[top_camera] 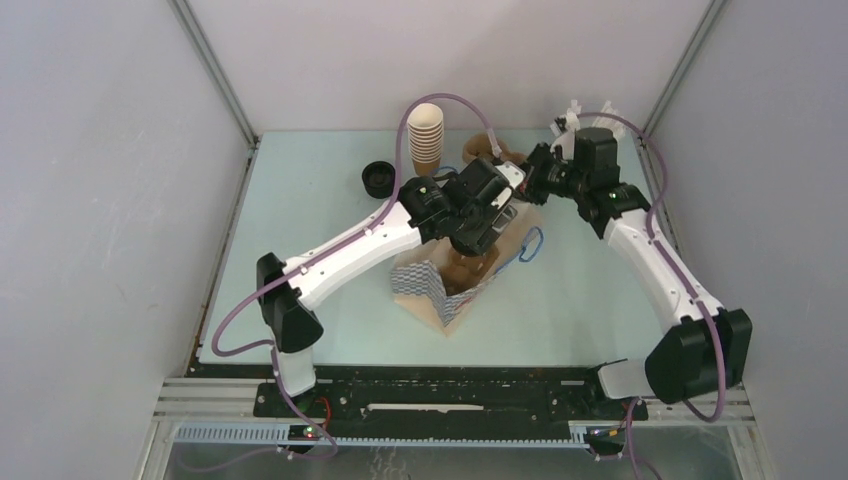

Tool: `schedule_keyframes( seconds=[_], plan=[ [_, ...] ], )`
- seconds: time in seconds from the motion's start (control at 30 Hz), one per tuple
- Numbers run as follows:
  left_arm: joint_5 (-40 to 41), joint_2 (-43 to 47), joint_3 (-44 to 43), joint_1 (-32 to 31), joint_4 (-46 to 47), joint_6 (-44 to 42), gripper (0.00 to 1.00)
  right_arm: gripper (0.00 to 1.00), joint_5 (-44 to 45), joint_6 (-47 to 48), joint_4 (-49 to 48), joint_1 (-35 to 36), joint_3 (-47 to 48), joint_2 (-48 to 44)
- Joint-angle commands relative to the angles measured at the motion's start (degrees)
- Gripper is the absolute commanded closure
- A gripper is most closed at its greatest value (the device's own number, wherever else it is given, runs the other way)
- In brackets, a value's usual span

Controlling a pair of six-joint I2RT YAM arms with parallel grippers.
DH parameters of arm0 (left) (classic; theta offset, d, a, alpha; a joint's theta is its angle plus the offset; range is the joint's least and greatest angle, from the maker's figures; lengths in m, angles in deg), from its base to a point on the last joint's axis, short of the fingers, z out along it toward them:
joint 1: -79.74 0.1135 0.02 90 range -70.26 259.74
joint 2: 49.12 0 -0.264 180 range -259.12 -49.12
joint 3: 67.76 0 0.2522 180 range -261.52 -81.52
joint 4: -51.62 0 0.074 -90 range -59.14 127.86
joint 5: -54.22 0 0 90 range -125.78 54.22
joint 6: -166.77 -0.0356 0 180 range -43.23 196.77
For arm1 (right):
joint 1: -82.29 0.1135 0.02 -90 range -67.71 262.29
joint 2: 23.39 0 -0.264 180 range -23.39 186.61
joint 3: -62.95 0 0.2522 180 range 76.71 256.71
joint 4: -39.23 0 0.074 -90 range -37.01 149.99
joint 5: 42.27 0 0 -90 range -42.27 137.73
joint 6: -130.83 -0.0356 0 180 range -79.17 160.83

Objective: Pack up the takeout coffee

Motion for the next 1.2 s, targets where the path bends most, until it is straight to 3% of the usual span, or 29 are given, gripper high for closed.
schedule_keyframes(
  seconds=[0.0,0.5,0.7,0.87,1.17],
  plan=[
    [-1.97,0.81,-2.13,-0.66,0.2,-2.34,0.64,1.0,6.17,-13.04,-10.17,-0.54,-5.71,-7.15],
    [-8.36,-2.57,2.41,-1.54,4.32,-0.63,0.64,1.0,2.69,-8.54,-5.04,-1.91,-6.36,-7.54],
    [-5.74,-2.95,6.04,-1.43,6.82,-1.64,0.65,1.0,1.87,-7.31,-4.55,-1.61,-4.48,-5.47],
    [-3.33,-3.88,5.41,-1.28,4.46,-2.63,0.66,0.99,1.18,-0.52,-0.69,-1.21,-2.15,-4.09],
    [-7.32,-1.14,14.11,-0.83,9.27,-4.25,0.65,0.94,-1.58,10.51,7.64,-2.09,2.38,-0.03]
  ],
)
